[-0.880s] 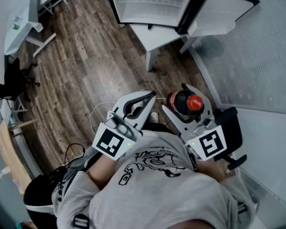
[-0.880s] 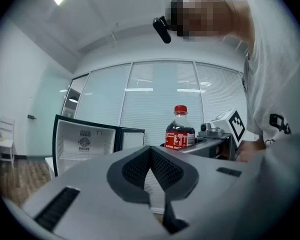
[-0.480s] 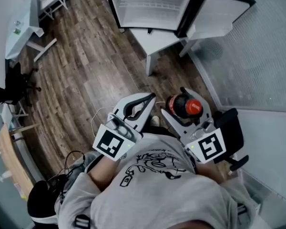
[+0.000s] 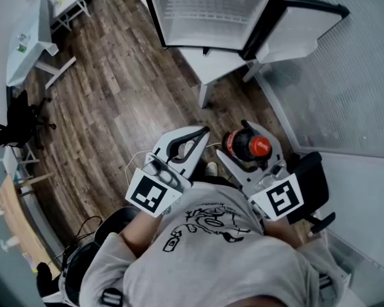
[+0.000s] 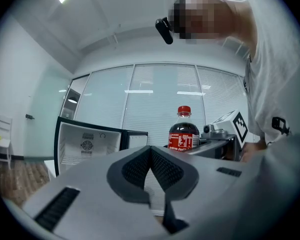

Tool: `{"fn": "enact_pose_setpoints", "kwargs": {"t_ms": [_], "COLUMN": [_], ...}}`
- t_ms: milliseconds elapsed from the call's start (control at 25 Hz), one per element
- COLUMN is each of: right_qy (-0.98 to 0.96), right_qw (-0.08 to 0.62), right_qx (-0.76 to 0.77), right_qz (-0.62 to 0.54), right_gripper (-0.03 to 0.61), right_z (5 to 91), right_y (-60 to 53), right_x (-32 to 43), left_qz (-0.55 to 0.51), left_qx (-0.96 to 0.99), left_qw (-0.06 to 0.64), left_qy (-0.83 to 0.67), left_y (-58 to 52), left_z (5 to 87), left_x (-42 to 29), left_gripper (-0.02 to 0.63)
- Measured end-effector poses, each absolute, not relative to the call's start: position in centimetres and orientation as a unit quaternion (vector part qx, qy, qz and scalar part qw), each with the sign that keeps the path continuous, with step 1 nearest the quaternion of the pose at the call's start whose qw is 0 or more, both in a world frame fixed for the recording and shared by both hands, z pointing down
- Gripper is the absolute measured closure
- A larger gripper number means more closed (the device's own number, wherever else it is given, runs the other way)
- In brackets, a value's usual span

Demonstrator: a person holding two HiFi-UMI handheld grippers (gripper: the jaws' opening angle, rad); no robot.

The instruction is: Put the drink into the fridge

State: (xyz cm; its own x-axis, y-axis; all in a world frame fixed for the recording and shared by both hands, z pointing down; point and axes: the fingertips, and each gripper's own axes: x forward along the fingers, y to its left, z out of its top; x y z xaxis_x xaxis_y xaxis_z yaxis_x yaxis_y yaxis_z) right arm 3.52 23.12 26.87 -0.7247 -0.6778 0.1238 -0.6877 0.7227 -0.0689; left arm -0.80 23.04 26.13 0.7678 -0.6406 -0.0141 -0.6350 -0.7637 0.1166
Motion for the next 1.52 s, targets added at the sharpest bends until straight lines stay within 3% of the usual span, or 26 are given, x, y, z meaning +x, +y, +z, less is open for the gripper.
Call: {"fn": "enact_pose_setpoints", "kwargs": {"t_ms": [720,1520], "right_qy": [-0.914,-0.915], "right_qw": [0.047,0.046], "right_qx": [0.399,0.398], "right_qz": [0.048,0.053], "right_gripper": [0.255,0.255], "right_z": [26.8,27.1], "right_y": [14.2,6.8], "right_x": [-1.4,0.8], "left_qz": [-0.032,-0.016], "left_qx": [0.949,0.949], "left_qw": [0.05,0.055], "left_qy": [-0.31,-0.309], "left_y": [14.2,6.7], "left_z": [26.4,26.4], "left_x": [-5.8,-3.2], "left_gripper": [0.612,0.612]}}
